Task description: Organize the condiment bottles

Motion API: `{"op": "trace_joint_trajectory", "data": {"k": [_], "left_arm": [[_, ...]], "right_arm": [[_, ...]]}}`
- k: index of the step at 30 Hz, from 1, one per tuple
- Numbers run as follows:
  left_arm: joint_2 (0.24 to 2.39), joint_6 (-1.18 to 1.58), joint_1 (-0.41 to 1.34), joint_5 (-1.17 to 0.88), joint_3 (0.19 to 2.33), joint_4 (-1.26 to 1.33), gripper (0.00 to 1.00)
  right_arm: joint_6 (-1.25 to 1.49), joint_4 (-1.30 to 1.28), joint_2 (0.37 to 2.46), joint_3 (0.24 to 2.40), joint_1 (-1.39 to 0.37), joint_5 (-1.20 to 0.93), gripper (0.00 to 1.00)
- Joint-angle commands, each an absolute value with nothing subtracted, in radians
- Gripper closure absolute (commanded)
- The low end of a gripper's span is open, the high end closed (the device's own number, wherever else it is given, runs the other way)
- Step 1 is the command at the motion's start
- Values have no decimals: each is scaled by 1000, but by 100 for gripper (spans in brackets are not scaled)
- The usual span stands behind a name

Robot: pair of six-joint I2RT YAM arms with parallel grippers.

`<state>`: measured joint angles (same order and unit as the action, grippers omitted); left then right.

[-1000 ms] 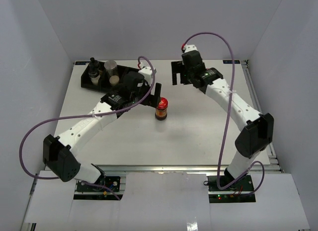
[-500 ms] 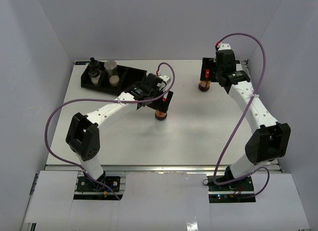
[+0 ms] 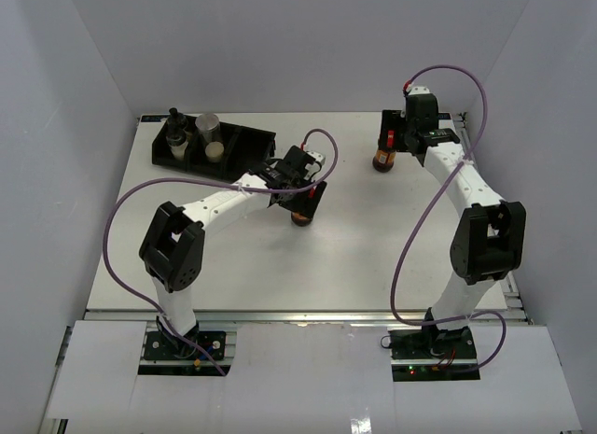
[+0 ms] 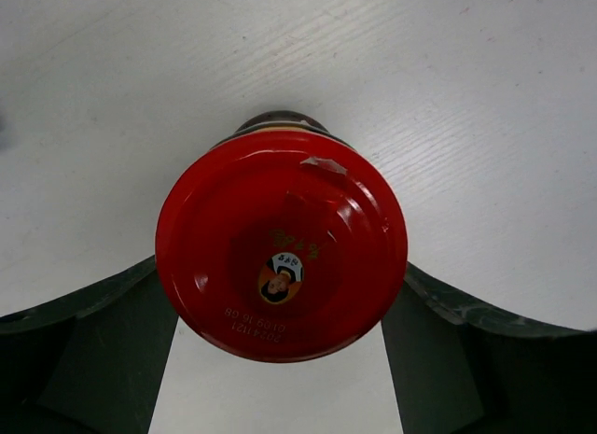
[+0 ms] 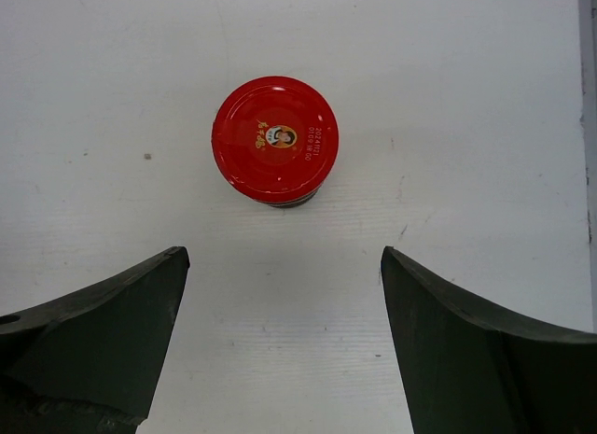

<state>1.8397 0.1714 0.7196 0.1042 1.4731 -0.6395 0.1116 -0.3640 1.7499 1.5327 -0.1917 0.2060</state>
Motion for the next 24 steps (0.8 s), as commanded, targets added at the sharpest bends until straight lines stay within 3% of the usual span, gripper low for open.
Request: {"op": "trace_joint_trajectory", "data": {"k": [1, 6, 10, 14, 16, 19, 23, 24], "left_arm": [[1842, 168, 727, 147, 1514, -638, 28], [1846, 185, 727, 189, 1518, -626, 77], [1846, 194, 727, 234, 1546, -634, 95], [1841, 195, 727, 238, 1569, -640, 97], [1836, 197, 727, 232, 1571, -640, 88], [1806, 208, 727, 232, 1530, -619, 45], [1778, 218, 727, 188, 1525, -584, 11], [1784, 217, 728, 176, 1543, -587, 8]], "right_arm": [[79, -279, 1781, 1583, -193, 168, 10], [63, -262, 1853, 1631, -193, 199, 10], [51, -251, 1897, 1653, -190, 208, 10], [42, -232, 1924, 1655, -190, 198, 10], [40, -232, 1926, 1649, -190, 203, 10], [31, -195, 1887, 1587, -190, 201, 10], [13, -153, 1831, 1542, -189, 188, 10], [12, -155, 1824, 1546, -189, 189, 10]]}}
